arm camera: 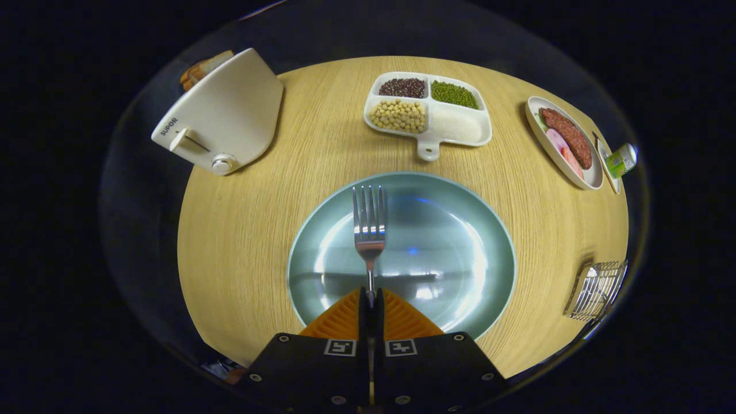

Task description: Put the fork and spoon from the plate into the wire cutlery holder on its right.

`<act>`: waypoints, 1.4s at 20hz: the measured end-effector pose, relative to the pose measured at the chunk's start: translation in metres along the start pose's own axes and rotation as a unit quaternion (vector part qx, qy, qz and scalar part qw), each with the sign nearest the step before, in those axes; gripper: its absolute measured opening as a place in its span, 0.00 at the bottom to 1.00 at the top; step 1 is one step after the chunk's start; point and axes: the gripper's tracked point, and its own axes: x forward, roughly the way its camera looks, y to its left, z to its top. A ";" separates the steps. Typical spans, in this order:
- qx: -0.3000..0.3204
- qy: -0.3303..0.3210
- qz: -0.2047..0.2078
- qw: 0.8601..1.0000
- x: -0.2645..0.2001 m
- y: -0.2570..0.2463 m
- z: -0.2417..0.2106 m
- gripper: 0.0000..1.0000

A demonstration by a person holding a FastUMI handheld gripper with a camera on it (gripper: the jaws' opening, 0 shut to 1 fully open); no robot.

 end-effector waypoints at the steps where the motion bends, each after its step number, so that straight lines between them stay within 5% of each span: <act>1: 0.003 -0.008 0.000 1.000 -0.008 -0.004 0.001 0.04; 10: 0.058 -0.059 -0.028 0.996 -0.083 -0.098 -0.007 0.04; 20: 0.134 -0.057 -0.071 0.987 -0.134 -0.242 -0.071 0.04; 28: 0.067 0.029 -0.055 0.996 -0.139 -0.290 -0.111 0.04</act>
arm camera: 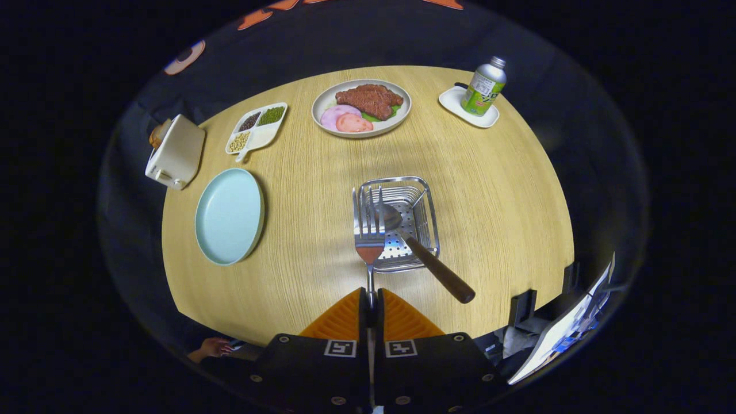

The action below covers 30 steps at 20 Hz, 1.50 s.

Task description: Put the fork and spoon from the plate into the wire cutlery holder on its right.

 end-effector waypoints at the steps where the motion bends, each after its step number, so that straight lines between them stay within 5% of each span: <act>1: -0.012 0.014 0.001 1.000 0.001 -0.002 -0.003 0.04; 8: -0.076 0.084 -0.004 0.994 0.004 -0.020 -0.010 0.04; 16: -0.063 0.093 0.000 0.994 0.004 -0.028 0.017 0.08; 20: -0.053 0.042 0.002 0.998 -0.006 -0.028 0.045 0.13; 25: -0.032 -0.079 0.056 0.995 -0.048 -0.006 0.093 0.14; 30: -0.049 -0.232 0.069 0.969 -0.112 0.011 0.141 0.39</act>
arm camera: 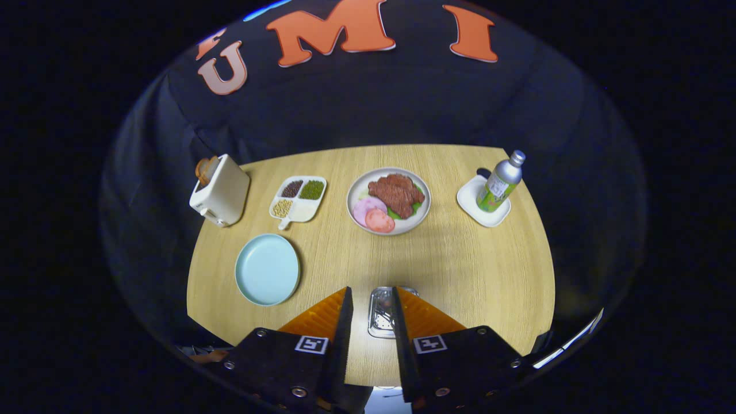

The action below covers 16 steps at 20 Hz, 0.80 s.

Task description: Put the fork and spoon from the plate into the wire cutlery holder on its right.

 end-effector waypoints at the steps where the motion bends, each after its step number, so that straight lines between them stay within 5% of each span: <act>1: 0.004 -0.033 0.004 0.999 -0.008 0.004 0.014 0.47; 5: -0.010 -0.169 -0.003 0.986 -0.041 0.015 0.063 0.79; 7: -0.013 -0.235 -0.007 0.972 -0.059 0.023 0.085 0.87; 13: -0.023 -0.391 -0.032 0.920 -0.097 0.028 0.112 0.89; 16: -0.058 -0.476 -0.044 0.877 -0.135 0.039 0.126 0.89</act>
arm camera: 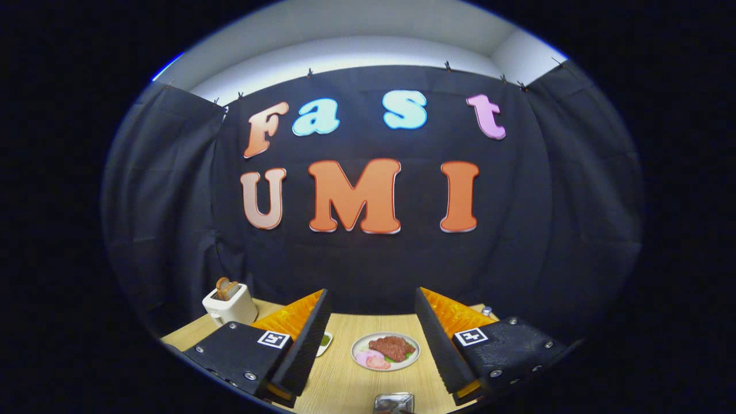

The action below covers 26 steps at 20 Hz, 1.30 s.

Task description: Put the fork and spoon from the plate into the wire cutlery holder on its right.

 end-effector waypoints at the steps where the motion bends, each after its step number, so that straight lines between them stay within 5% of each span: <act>1: -0.009 -0.032 0.000 0.999 -0.004 0.003 0.012 0.89; 9: -0.016 -0.110 -0.009 0.994 -0.025 0.028 0.053 0.95; 26: 0.019 -0.063 -0.053 0.996 -0.014 0.028 0.050 0.98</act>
